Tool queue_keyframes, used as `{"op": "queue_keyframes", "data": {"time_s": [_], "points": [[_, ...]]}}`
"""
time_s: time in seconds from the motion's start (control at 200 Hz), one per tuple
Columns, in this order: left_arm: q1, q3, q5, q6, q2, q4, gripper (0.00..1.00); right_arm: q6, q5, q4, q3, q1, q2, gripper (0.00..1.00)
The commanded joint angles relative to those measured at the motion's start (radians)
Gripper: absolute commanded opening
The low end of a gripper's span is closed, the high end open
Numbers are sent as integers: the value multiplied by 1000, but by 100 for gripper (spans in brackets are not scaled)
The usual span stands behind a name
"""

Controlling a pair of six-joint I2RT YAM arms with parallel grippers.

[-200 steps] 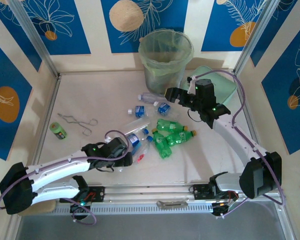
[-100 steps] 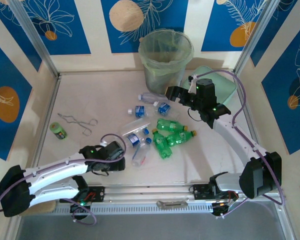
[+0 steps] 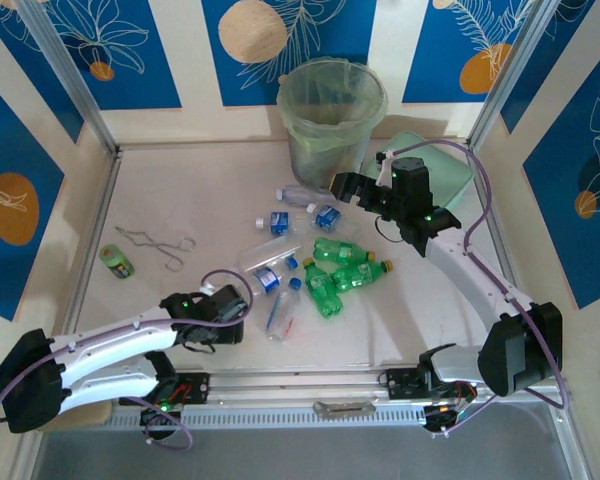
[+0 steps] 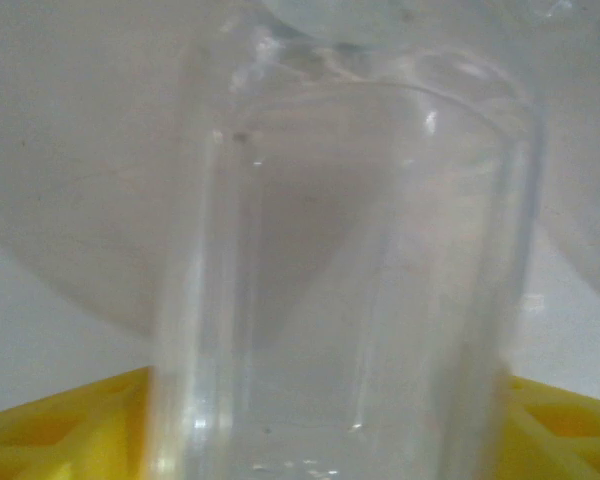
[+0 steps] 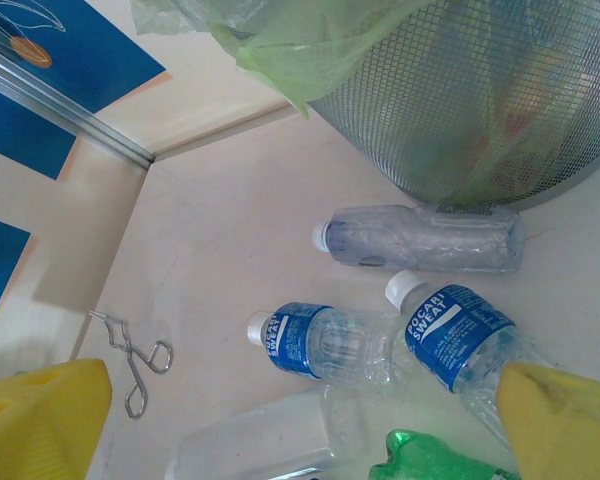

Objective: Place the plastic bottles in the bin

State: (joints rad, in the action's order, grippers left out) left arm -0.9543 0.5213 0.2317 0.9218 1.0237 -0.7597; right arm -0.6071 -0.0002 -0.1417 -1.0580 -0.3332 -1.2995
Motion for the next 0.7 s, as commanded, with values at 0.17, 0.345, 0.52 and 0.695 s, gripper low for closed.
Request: {"op": "queue_keyframes", "data": {"time_s": [0.17,0.345,0.52,0.695], "points": [[5,-19,43,-28,-17,9,51,-8,-6,10,5,2,2,99],[88,-7,68,-74,-115,-24,47,-13,-11,10,8,1,2,99],[223,54,91,-165,-198,21,46,-15,-30,28,15,-7,-2,99],[342,96,-21,-238,-179,311,46,-20,-115,70,9,-29,-25,99]]}}
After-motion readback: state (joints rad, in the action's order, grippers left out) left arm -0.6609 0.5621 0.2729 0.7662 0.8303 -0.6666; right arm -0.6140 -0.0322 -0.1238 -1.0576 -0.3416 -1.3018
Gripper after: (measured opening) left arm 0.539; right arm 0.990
